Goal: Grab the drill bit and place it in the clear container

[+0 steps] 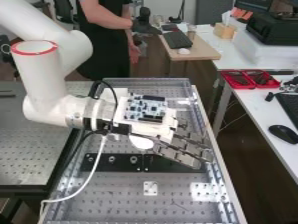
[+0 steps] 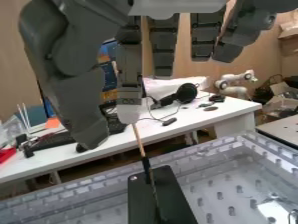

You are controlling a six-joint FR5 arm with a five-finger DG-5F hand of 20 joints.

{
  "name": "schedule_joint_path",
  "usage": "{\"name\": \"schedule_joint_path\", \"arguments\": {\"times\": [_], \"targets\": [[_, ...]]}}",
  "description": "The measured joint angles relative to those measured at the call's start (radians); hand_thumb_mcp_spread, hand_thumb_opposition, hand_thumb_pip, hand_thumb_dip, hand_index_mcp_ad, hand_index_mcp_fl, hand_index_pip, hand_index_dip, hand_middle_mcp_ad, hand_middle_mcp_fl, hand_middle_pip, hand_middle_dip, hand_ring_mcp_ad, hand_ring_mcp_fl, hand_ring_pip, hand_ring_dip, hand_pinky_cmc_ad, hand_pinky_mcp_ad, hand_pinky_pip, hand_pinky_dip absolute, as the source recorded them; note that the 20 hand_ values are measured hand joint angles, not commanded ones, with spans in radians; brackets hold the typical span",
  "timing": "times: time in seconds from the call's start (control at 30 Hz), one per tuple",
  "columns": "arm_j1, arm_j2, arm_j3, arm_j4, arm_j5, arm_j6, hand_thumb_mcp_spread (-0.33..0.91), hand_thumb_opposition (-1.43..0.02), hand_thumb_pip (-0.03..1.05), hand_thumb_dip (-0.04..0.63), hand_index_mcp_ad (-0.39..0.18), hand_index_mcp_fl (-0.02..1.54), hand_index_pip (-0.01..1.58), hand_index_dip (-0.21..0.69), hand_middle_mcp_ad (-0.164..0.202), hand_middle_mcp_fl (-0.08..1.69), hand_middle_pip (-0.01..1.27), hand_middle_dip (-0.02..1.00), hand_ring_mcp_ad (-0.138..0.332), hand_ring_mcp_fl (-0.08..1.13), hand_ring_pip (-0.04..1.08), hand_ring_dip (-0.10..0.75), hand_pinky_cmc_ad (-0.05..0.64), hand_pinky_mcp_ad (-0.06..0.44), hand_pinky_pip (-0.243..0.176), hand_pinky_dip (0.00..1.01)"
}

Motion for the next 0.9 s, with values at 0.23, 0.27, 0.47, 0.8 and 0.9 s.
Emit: {"name": "schedule_joint_path", "arguments": {"times": [0.23, 0.27, 0.47, 0.8, 0.9], "targets": [[0.001, -0.02, 0.01, 0.028, -0.02, 0.004, 0.49, -0.83, 0.56, 0.22, -0.028, 0.22, 1.42, 0.253, 0.098, 0.13, 0.14, 0.17, 0.213, 0.01, 0.09, -0.021, 0.267, 0.164, -0.091, 0.18], [0.001, -0.024, 0.012, 0.031, -0.021, 0.005, 0.5, -0.83, 0.55, 0.22, -0.028, 0.22, 1.41, 0.253, 0.098, 0.14, 0.14, 0.17, 0.213, 0.01, 0.09, -0.021, 0.267, 0.164, -0.091, 0.18], [0.001, -0.046, 0.019, 0.042, -0.026, 0.01, 0.51, -0.83, 0.54, 0.22, -0.038, 0.26, 1.41, 0.253, 0.096, 0.16, 0.14, 0.17, 0.211, 0.03, 0.09, -0.021, 0.262, 0.164, -0.091, 0.18], [-0.007, -0.085, 0.033, 0.055, 0.002, 0.014, 0.51, -0.83, 0.54, 0.223, -0.04, 0.27, 1.36, 0.232, 0.093, 0.18, 0.13, 0.17, 0.215, 0.03, 0.09, -0.021, 0.283, 0.164, -0.091, 0.18], [-0.008, -0.093, 0.031, 0.07, 0.015, 0.037, 0.51, -0.83, 0.54, 0.22, -0.037, 0.27, 1.37, 0.236, 0.093, 0.2, 0.13, 0.17, 0.211, 0.03, 0.09, -0.021, 0.283, 0.164, -0.091, 0.18]]}}
